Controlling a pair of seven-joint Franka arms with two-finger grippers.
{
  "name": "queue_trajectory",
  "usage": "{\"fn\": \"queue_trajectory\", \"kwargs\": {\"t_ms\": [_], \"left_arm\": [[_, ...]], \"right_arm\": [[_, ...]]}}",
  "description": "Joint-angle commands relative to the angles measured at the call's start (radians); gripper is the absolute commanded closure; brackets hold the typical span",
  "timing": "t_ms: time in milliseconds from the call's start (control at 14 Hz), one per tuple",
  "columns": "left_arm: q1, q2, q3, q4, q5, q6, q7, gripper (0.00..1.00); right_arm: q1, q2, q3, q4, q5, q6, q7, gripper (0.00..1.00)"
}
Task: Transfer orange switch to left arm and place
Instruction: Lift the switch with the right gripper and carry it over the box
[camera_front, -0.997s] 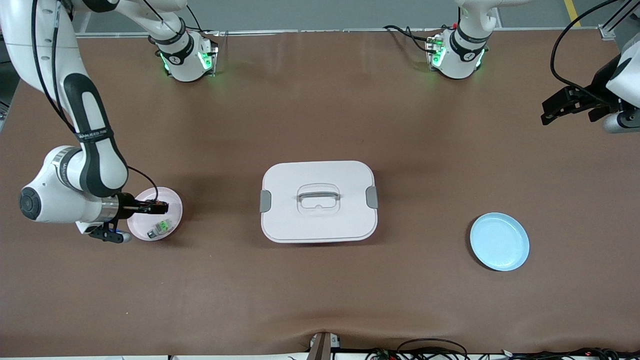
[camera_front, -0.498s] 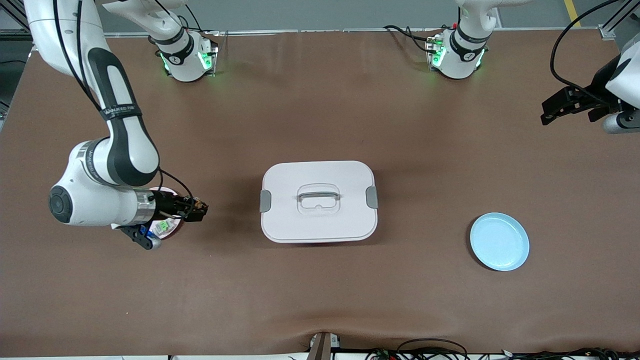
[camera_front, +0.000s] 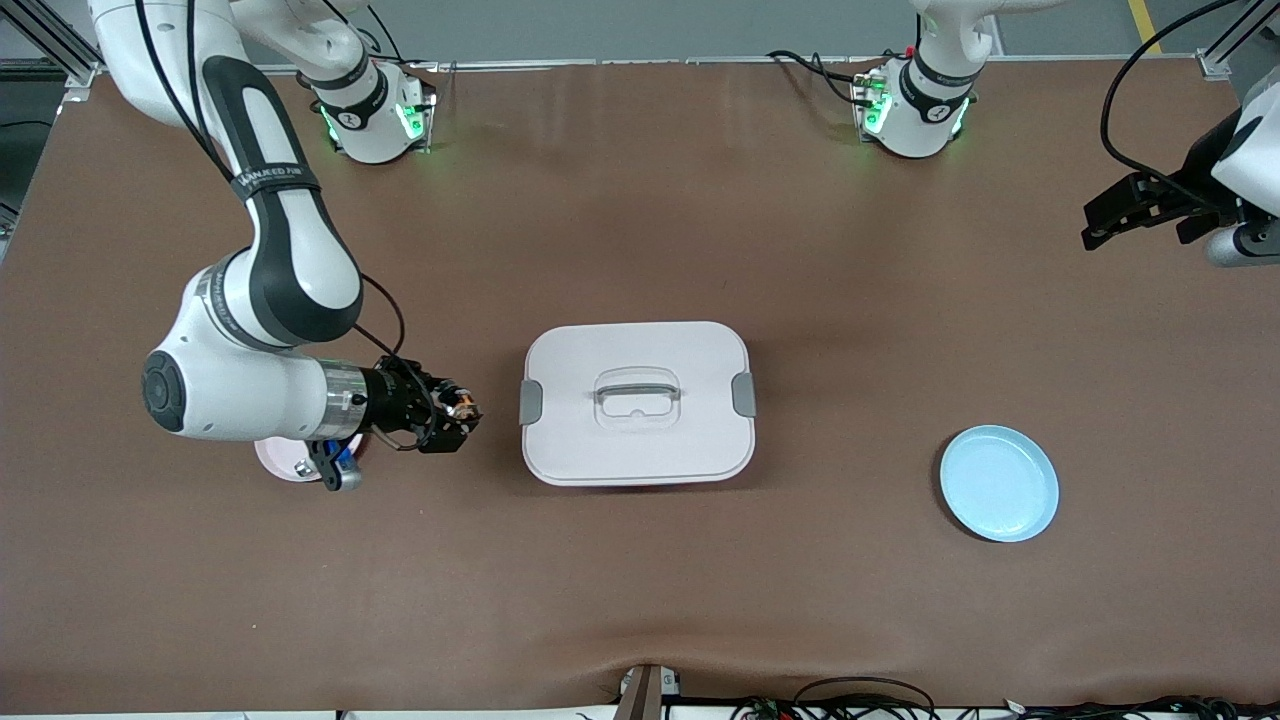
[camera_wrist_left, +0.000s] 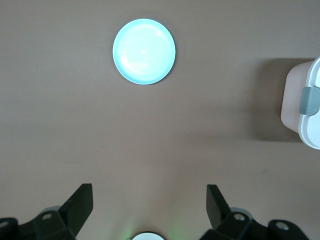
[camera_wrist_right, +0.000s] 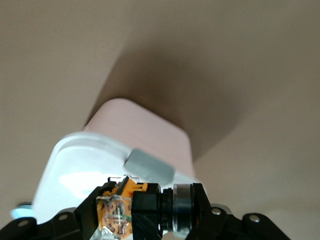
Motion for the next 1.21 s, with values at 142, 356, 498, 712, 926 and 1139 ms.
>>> {"fn": "queue_trajectory", "kwargs": {"t_ms": [142, 356, 498, 712, 926, 1139], "left_arm": [[-0.01, 0.001, -0.014, 0.011, -0.087, -0.015, -0.012, 0.0], [-0.016, 0.024, -0.017, 0.018, -0.174, 0.002, -0.015, 0.0], [-0.033, 0.042, -0.04, 0.025, -0.205, 0.032, -0.045, 0.0], [-0.06, 0.064, -0.081, 0.035, -0.205, 0.097, -0.097, 0.0], [-0.095, 0.079, -0.109, 0.035, -0.232, 0.167, -0.165, 0.0], [-0.126, 0.093, -0.11, 0.035, -0.263, 0.195, -0.177, 0.0]], "right_arm": [[0.063, 0.0, -0.006, 0.083, 0.028, -0.014, 0.242, 1.0], [0.079, -0.002, 0.01, 0.148, 0.031, -0.011, 0.354, 1.0], [0.109, -0.002, 0.025, 0.196, 0.031, -0.008, 0.482, 1.0], [0.171, -0.002, 0.039, 0.267, 0.03, 0.001, 0.636, 1.0], [0.195, -0.002, 0.069, 0.31, 0.03, 0.003, 0.714, 1.0], [0.244, -0.002, 0.096, 0.333, 0.028, 0.096, 0.835, 1.0]]}}
